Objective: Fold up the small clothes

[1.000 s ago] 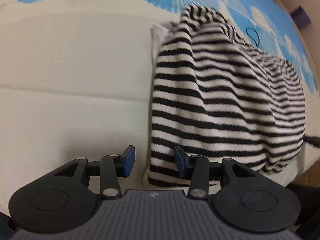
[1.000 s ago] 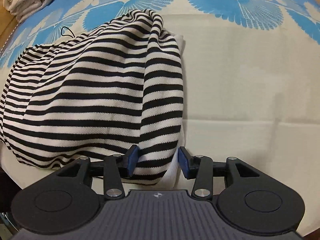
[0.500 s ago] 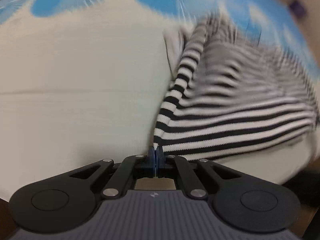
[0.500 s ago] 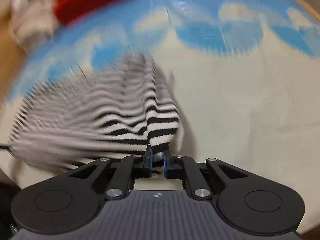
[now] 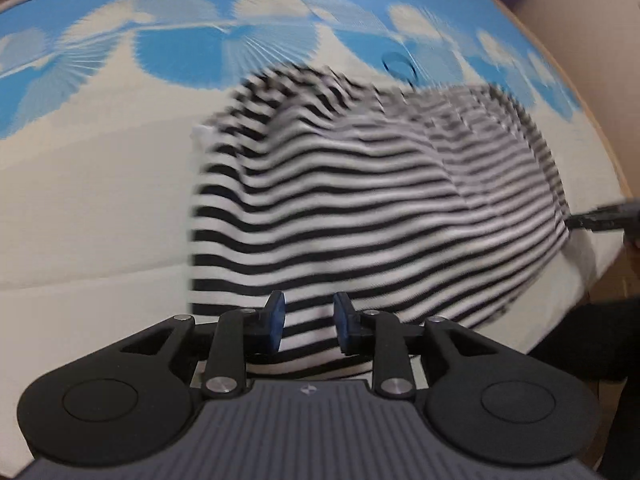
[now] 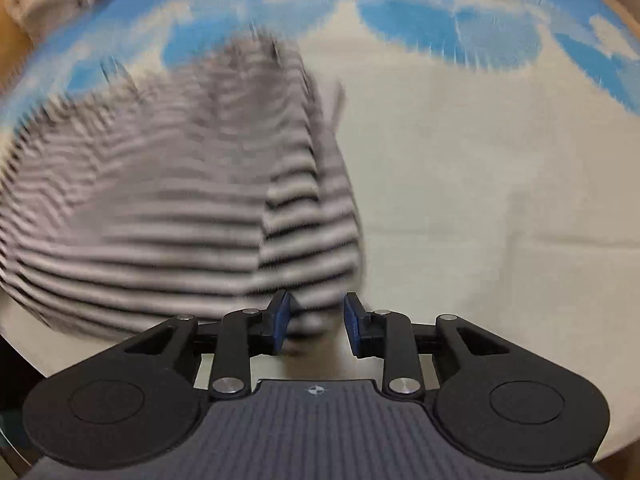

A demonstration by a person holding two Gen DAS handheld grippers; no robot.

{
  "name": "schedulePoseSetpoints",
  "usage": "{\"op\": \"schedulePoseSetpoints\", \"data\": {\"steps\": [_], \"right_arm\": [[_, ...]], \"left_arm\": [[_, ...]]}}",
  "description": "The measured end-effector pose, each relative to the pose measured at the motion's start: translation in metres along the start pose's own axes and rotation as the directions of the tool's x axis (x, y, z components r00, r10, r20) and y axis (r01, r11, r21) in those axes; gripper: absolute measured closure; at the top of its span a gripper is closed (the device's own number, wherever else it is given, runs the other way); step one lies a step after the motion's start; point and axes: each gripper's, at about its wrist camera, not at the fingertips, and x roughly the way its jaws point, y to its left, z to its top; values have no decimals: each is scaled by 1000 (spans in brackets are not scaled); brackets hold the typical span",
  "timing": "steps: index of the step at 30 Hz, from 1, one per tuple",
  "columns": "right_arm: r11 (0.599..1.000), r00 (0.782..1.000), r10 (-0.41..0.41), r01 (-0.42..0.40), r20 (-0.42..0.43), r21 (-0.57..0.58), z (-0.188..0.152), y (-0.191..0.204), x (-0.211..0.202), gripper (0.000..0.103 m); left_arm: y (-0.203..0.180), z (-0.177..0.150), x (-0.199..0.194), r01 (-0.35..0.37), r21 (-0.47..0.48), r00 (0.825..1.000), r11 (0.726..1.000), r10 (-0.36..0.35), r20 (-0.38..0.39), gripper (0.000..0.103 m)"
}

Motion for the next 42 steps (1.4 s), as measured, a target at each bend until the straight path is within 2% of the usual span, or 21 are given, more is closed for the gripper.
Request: {"op": "schedulePoseSetpoints", "data": {"steps": [2, 4, 5, 7, 9, 10, 13, 15, 18, 20, 23, 27, 29, 30, 31, 34, 35, 37, 39, 41, 42], "right_arm": [[1000, 998, -23, 22, -54, -17, -1, 3, 11, 69], [1000, 999, -30, 29, -45, -6, 1, 1, 9, 68], [999, 999, -44, 44, -31, -3, 3, 1, 5, 68], [997, 997, -76, 76, 29, 2, 8, 0, -6, 68], [997, 990, -76, 72, 122, 40, 13, -5, -21, 67], [995, 982, -86, 76, 169, 67, 15, -8, -28, 66], [992, 958, -96, 70, 271, 105, 22, -11, -39, 66], [994, 941, -88, 61, 326, 91, 28, -7, -40, 66], [996, 925, -69, 40, 373, 86, 40, 0, -37, 64], [996, 922, -57, 24, 383, 88, 50, 7, -31, 64], [997, 911, -39, 9, 410, 73, 74, 20, -16, 60], [997, 925, -61, 36, 375, 74, 99, 33, 11, 59], [995, 927, -82, 58, 366, 76, 108, 37, 21, 59], [994, 925, -98, 72, 368, 82, 113, 39, 24, 60], [992, 922, -114, 85, 370, 94, 118, 40, 27, 63], [992, 913, -105, 67, 393, 109, 127, 42, 32, 101], [993, 909, -103, 69, 403, 99, 130, 44, 32, 102], [991, 885, -129, 96, 447, 96, 133, 48, 28, 102], [985, 849, -158, 99, 505, 140, 136, 46, 19, 103], [979, 812, -178, 87, 556, 185, 137, 44, 10, 103], [978, 805, -182, 90, 564, 187, 139, 45, 9, 103]], "left_arm": [[-1, -8, 16, -53, 42, 996, 998, 56, -76, 63], [1, -8, 34, -134, 88, 976, 987, 147, -163, 62], [5, -7, 35, -145, 80, 972, 986, 157, -173, 62], [15, 5, 25, -130, 5, 986, 991, 130, -101, 62], [28, 18, 3, -82, -102, 995, 991, 87, 42, 62], [35, 23, -6, -55, -161, 989, 985, 76, 125, 62], [43, 34, -13, -86, -263, 952, 961, 158, 263, 61], [41, 42, -4, -121, -288, 940, 950, 203, 274, 61], [32, 54, 8, -120, -293, 929, 948, 211, 304, 60], [29, 61, 16, -117, -291, 923, 950, 212, 320, 58], [31, 71, 26, -158, -290, 919, 944, 248, 305, 58], [35, 81, 36, -175, -289, 916, 941, 264, 303, 60], [39, 85, 41, -168, -298, 916, 940, 261, 306, 67], [41, 87, 41, -160, -303, 917, 940, 255, 307, 78], [43, 90, 43, -148, -306, 920, 941, 244, 306, 88], [46, 97, 44, -148, -303, 917, 942, 245, 314, 101], [45, 99, 43, -153, -304, 912, 940, 253, 323, 101], [48, 102, 40, -167, -322, 894, 932, 281, 349, 102], [51, 104, 34, -160, -361, 874, 919, 302, 380, 102], [54, 106, 33, -148, -383, 871, 912, 304, 387, 101], [54, 107, 35, -157, -385, 877, 910, 308, 368, 99]]}}
